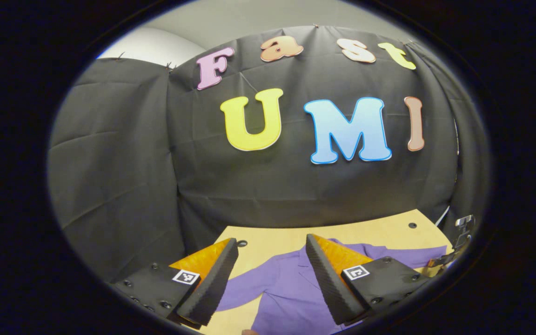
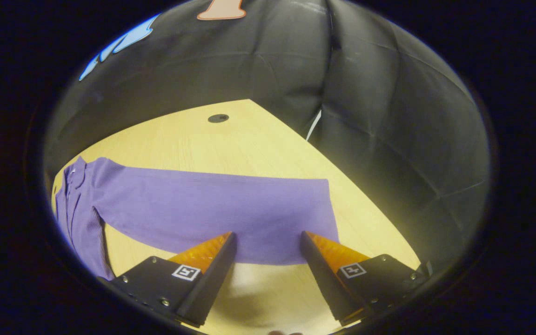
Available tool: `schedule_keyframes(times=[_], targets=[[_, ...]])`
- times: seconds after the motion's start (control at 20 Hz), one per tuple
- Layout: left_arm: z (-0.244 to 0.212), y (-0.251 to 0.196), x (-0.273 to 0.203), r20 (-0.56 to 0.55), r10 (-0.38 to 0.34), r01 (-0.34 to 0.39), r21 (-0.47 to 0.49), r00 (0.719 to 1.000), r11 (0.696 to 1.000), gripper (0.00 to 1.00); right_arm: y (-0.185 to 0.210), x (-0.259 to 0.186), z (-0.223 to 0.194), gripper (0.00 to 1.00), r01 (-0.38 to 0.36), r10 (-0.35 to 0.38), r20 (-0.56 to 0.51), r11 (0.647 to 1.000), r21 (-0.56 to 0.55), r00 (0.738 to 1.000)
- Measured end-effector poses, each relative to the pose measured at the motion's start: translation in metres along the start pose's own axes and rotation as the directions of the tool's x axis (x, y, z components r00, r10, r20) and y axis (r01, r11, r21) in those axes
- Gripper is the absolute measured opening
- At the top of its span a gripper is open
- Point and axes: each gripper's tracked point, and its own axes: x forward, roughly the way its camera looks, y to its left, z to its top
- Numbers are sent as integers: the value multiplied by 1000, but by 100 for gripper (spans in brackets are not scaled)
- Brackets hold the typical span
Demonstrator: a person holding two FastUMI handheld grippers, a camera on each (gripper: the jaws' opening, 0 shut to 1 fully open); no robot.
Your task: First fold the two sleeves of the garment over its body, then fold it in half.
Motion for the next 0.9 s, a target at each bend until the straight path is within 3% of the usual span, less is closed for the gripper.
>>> schedule_keyframes(times=[0.1, 0.15, 0.2, 0.25, 0.3, 0.4, 0.5, 0.6, 0.65, 0.7, 0.9], targets=[[-2, 1, 0, -4, 2, -2, -4, 1000, 1000, 96, 11, 1, 0, 95, -45, 45, -3, 997, 61, 999], [-3, 3, -1, -4, 2, -2, -6, 1000, 1000, 96, 12, 5, 0, 80, -47, 47, -1, 996, 72, 999], [-4, 4, -1, -5, 3, -3, -7, 1000, 1000, 100, 12, 6, -1, 79, -61, 60, 5, 995, 74, 998], [-4, 6, -2, -6, 5, -5, -6, 1000, 1000, 100, 12, 6, 0, 64, -58, 57, 8, 996, 62, 998], [-6, 7, -2, -8, 7, -7, -4, 1000, 1000, 96, 12, 5, 0, 60, -56, 56, 6, 996, 63, 998], [-7, 10, -4, -9, 11, -11, -2, 1000, 1000, 100, 20, 4, 1, 59, -85, 85, 1, 991, 108, 996], [-8, 14, -5, -9, 19, -19, 2, 1000, 1000, 100, 21, 6, 2, 13, -63, 65, -3, 987, 151, 998], [-8, 19, -8, -11, 23, -23, 5, 1000, 1000, 100, 20, 6, 4, 13, -51, 53, -7, 985, 167, 999], [-9, 21, -9, -12, 25, -25, 6, 1000, 1000, 96, 23, 11, 7, 8, -44, 53, -43, 983, 180, 998], [-9, 23, -10, -14, 29, -29, 7, 999, 1000, 100, 22, 4, 6, 2, -37, 46, -42, 983, 181, 998], [-13, 32, -12, -17, 32, -32, -4, 999, 999, 96, 34, 0, 15, 1, -50, 61, -47, 975, 218, 997]])
